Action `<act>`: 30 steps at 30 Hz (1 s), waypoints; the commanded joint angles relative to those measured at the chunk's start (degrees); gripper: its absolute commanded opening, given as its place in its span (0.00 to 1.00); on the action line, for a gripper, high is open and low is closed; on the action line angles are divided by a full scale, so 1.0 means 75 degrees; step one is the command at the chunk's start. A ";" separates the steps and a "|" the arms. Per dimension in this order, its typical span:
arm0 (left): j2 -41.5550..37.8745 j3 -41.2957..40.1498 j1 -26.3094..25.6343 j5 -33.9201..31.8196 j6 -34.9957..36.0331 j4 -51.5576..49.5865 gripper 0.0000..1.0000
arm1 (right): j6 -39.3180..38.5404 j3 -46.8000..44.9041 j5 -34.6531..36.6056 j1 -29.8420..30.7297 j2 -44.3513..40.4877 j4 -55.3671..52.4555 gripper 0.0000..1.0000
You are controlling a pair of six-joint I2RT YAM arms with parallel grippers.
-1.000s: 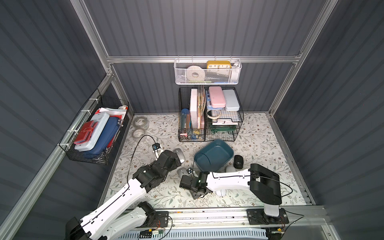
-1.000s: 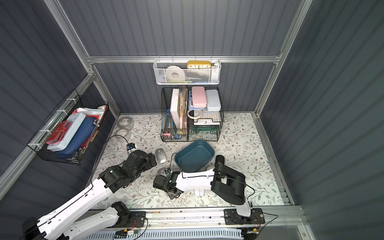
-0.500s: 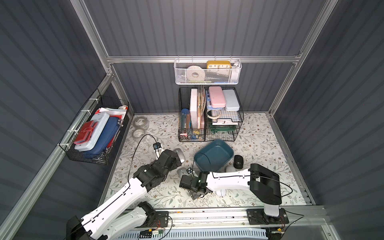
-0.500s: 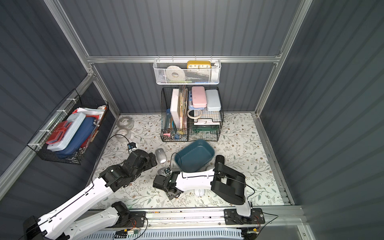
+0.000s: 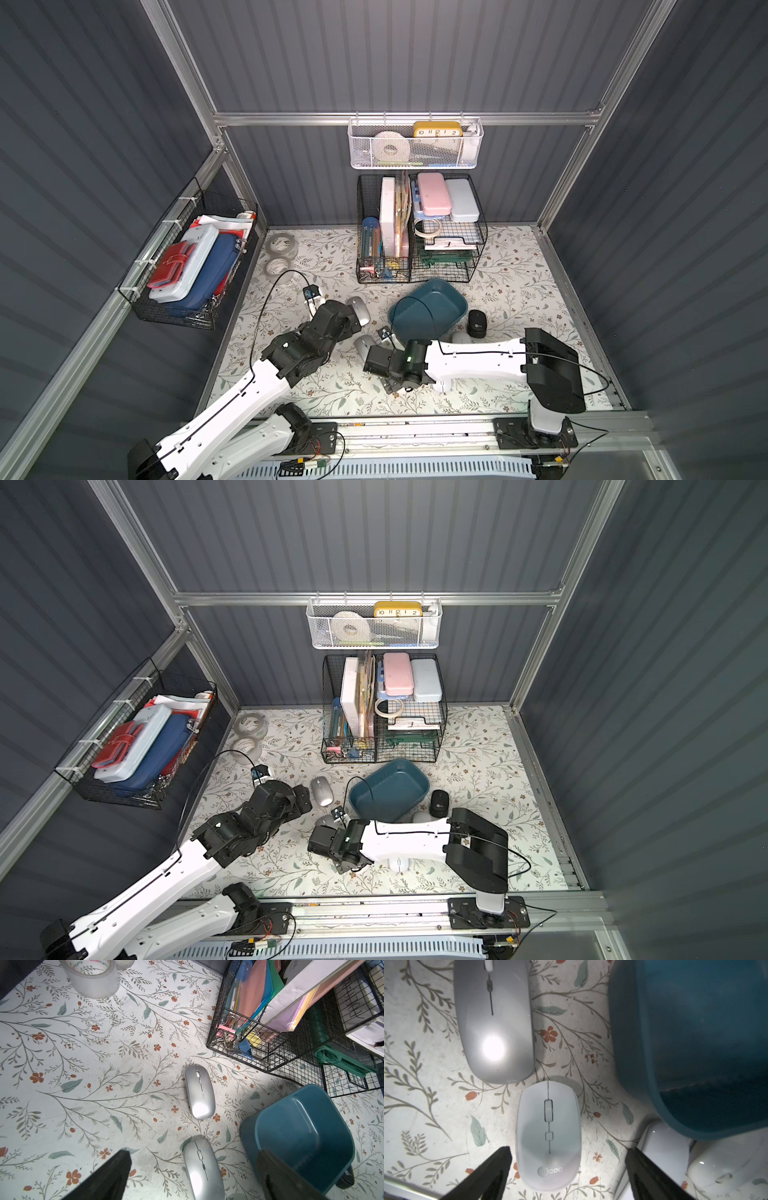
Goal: Take out the mouse from the storage box
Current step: Place the mouse at the center of the board, then reset both arms
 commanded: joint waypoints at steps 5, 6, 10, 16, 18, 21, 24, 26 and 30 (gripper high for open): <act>0.0087 0.0305 -0.0031 -0.0459 0.0359 -0.0129 0.99 | -0.0093 -0.0022 0.1242 0.0116 -0.1163 -0.0460 0.92; 0.0054 0.0342 -0.0033 -0.0400 0.0548 -0.0052 0.99 | -0.0161 -0.0122 0.1491 0.0116 -0.1483 -0.0402 0.93; -0.0091 0.0462 -0.0035 -0.0221 0.1126 0.0235 0.99 | -0.0631 -0.0855 0.2743 0.0056 -0.2682 0.0545 0.96; -0.0096 0.0479 -0.0030 -0.1125 0.1133 0.0300 0.99 | -0.0309 -0.1516 0.4744 -0.0064 -0.3782 0.1002 0.98; -0.0048 0.0224 -0.0039 -0.1512 0.1169 0.0576 0.99 | -0.0216 -0.1853 0.4789 -0.0247 -0.4027 0.1243 0.99; -0.0115 -0.0112 -0.0040 -0.1092 0.1775 0.1187 0.99 | 0.0298 -0.2118 0.5044 -0.0318 -0.4269 0.1022 0.99; -0.0246 -0.0451 -0.0033 -0.1191 0.1991 0.1711 0.99 | 0.0996 -0.2433 0.5421 -0.0325 -0.4546 0.0544 0.99; -0.0103 -0.0717 -0.0030 -0.1478 0.2489 0.2276 0.99 | 0.1108 -0.2699 0.5609 -0.0341 -0.5047 0.0425 0.99; 0.1315 -0.0728 -0.0025 -0.1181 0.4169 0.3533 0.99 | 0.0803 -0.3277 0.6144 -0.0382 -0.5683 0.0551 0.99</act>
